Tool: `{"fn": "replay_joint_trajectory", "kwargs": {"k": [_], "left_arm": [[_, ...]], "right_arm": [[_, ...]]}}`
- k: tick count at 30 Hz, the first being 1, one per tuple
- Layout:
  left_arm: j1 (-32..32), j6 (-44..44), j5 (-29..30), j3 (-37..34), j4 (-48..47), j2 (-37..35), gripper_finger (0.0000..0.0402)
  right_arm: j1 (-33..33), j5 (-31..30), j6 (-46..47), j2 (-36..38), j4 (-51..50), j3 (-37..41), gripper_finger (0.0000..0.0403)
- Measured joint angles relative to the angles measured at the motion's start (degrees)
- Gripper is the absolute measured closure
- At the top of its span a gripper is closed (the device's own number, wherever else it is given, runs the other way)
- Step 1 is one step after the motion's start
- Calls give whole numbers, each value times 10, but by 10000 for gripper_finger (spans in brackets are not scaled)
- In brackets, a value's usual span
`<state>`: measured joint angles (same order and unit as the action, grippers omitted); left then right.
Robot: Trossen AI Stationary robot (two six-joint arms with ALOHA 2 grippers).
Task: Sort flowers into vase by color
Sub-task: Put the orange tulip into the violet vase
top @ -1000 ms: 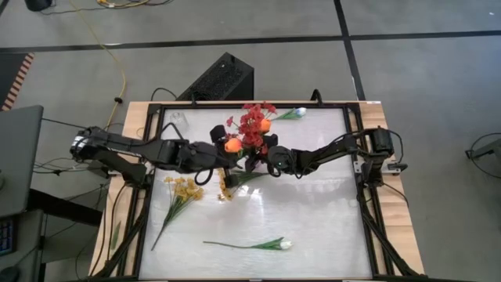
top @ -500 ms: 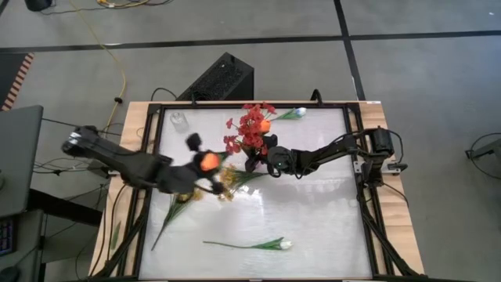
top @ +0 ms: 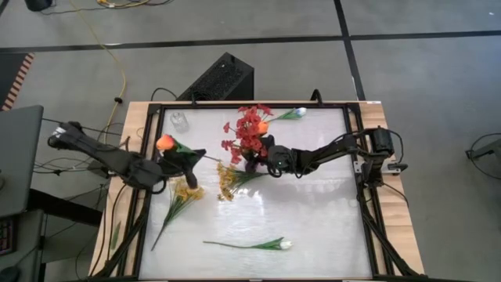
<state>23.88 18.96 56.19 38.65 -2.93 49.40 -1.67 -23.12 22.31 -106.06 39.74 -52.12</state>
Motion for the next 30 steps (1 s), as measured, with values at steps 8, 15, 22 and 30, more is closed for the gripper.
{"fn": "replay_joint_trajectory", "kwargs": {"k": [8, 15, 22, 30], "left_arm": [[-42, -88, -42, -108, 284, 21, 401], [-84, -112, -129, -103, 295, 23, 401], [-146, -112, -199, -103, 299, 35, 401], [-213, -111, -257, -104, 356, 94, 401]], "right_arm": [[-3, 38, -42, 18, -45, 1, 167], [-22, 40, -44, 79, -171, 0, 113], [-29, 135, -44, 137, -307, 0, 83], [-16, 138, -49, 125, -330, 0, 82]]}}
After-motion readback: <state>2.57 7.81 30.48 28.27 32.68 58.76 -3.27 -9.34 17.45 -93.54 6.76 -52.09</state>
